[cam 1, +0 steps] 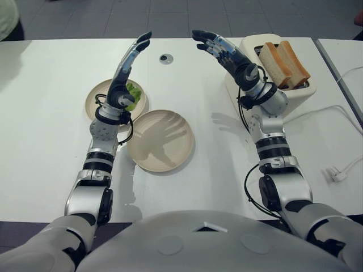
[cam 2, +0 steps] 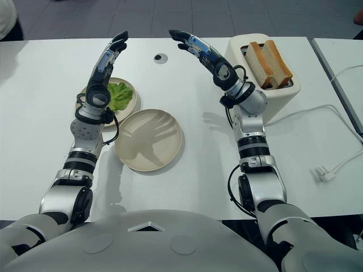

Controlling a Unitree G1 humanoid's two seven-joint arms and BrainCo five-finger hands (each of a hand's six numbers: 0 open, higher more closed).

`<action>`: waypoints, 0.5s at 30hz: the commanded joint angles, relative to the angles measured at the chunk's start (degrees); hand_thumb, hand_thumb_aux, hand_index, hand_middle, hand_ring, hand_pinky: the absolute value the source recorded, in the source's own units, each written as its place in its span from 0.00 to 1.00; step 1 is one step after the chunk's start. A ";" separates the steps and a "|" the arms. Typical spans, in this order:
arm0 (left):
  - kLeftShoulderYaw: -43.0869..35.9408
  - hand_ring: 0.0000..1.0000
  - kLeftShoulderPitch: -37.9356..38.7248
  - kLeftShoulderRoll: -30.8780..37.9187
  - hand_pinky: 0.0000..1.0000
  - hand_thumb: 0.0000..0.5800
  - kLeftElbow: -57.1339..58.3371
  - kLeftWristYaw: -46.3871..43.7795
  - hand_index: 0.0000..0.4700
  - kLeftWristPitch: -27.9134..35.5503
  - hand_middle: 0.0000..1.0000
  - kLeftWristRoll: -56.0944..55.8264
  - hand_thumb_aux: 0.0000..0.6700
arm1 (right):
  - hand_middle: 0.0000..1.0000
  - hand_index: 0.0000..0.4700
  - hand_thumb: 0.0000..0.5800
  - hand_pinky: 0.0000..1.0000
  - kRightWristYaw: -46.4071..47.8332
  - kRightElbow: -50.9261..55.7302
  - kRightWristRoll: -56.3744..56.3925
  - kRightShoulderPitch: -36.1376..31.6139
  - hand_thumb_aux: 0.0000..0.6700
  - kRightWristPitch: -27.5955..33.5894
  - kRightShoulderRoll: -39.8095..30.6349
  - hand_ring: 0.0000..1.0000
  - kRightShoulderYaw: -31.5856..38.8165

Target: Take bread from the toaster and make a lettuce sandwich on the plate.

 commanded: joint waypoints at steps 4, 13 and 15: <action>-1.00 0.00 -0.43 0.62 0.00 0.00 0.39 -0.21 0.00 -0.39 0.00 0.37 0.00 | 0.00 0.00 0.00 0.00 0.07 -1.54 0.19 0.97 0.00 1.28 -0.58 0.00 0.25; -1.40 0.00 -0.20 0.84 0.00 0.00 0.06 -0.39 0.00 -0.18 0.00 -0.12 0.00 | 0.00 0.00 0.00 0.00 0.01 -2.63 0.02 1.37 0.00 2.10 -0.61 0.00 0.32; -1.48 0.00 -0.11 0.89 0.00 0.00 -0.20 -0.44 0.00 -0.11 0.00 -0.25 0.00 | 0.00 0.00 0.00 0.00 0.04 -3.00 0.07 1.48 0.00 2.24 -0.58 0.00 0.36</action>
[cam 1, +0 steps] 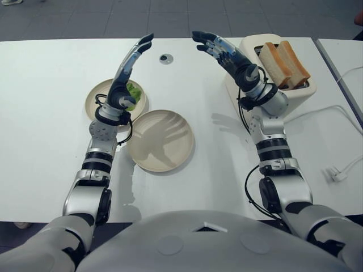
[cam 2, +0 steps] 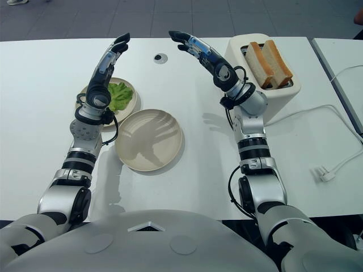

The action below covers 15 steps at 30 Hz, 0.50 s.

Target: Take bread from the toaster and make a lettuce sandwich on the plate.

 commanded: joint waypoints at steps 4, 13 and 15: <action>-1.67 0.00 0.16 0.61 0.00 0.00 -2.37 -2.01 0.00 1.05 0.00 -4.36 0.00 | 0.00 0.00 0.00 0.00 0.87 -8.72 2.85 2.37 0.00 3.51 -2.76 0.00 -0.45; -1.33 0.00 -1.01 0.99 0.00 0.00 -1.02 -2.17 0.00 1.02 0.00 -0.89 0.00 | 0.00 0.00 0.00 0.00 -6.62 -20.88 -14.82 9.26 0.00 6.12 -27.95 0.00 -18.09; -1.35 0.00 -1.08 0.96 0.00 0.00 -0.75 -1.94 0.00 0.93 0.00 -0.28 0.00 | 0.00 0.00 0.00 0.00 -9.70 -16.51 -22.09 10.68 0.00 6.95 -32.67 0.00 -19.65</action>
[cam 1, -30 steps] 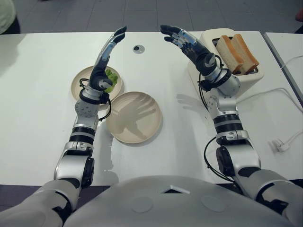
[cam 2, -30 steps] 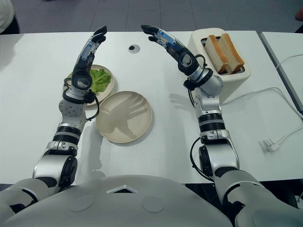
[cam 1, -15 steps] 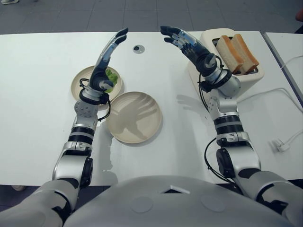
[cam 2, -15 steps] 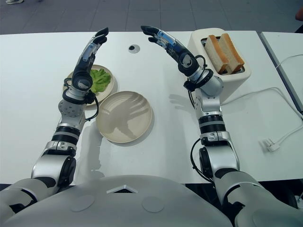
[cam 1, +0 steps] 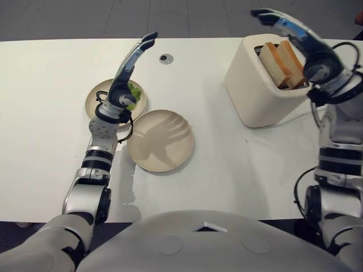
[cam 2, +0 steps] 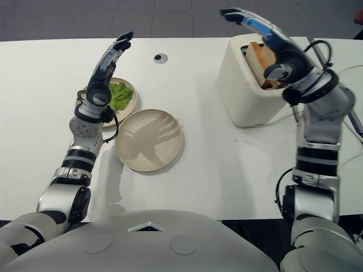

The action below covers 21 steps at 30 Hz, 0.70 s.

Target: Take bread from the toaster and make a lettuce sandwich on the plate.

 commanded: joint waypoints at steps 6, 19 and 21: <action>0.71 0.00 -0.78 0.90 0.00 0.00 3.29 1.74 0.00 -0.07 0.00 3.98 0.00 | 0.00 0.00 0.00 0.00 -14.30 21.69 -26.61 1.01 0.00 7.38 -15.71 0.00 1.68; 0.32 0.00 -0.54 1.15 0.00 0.00 4.16 3.03 0.00 -1.02 0.00 5.16 0.00 | 0.09 0.53 0.78 0.09 -19.02 28.14 -29.11 -1.99 0.53 7.53 -15.09 0.09 12.97; 0.28 0.00 -0.59 1.16 0.00 0.00 4.37 3.22 0.00 -1.06 0.00 5.58 0.00 | 0.18 0.96 1.00 0.18 -20.10 28.58 -29.18 -2.53 0.96 7.34 -15.56 0.18 13.44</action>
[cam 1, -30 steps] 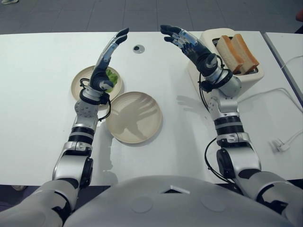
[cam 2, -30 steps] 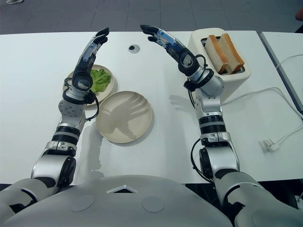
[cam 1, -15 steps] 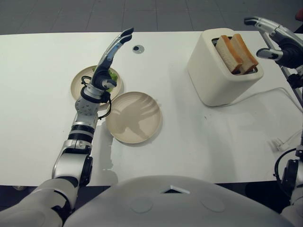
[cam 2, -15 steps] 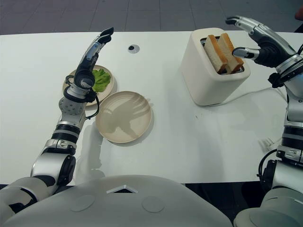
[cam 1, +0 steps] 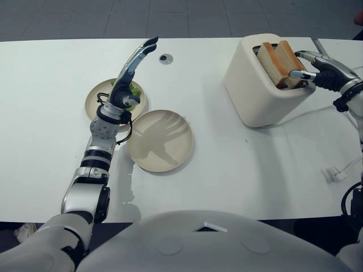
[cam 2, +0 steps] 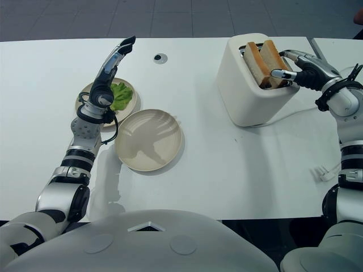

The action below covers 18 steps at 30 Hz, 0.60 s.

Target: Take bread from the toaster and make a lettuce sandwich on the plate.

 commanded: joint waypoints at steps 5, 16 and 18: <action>-0.44 0.00 0.01 0.70 0.00 0.00 0.91 0.79 0.00 -0.40 0.00 2.47 0.00 | 0.55 1.00 1.00 0.55 -2.71 -0.40 1.10 -1.66 1.00 -4.12 0.22 0.55 2.32; -0.74 0.00 0.21 0.78 0.00 0.00 0.92 1.22 0.00 -0.79 0.00 3.35 0.00 | 0.82 1.00 1.00 0.82 -5.18 -0.05 -0.15 -3.44 1.00 -4.53 1.29 0.82 5.22; -0.81 0.00 0.26 0.77 0.00 0.00 0.87 1.39 0.00 -0.81 0.00 3.61 0.00 | 0.80 0.89 0.99 0.80 -5.09 -0.16 -0.65 -3.48 0.89 -4.21 1.71 0.80 6.48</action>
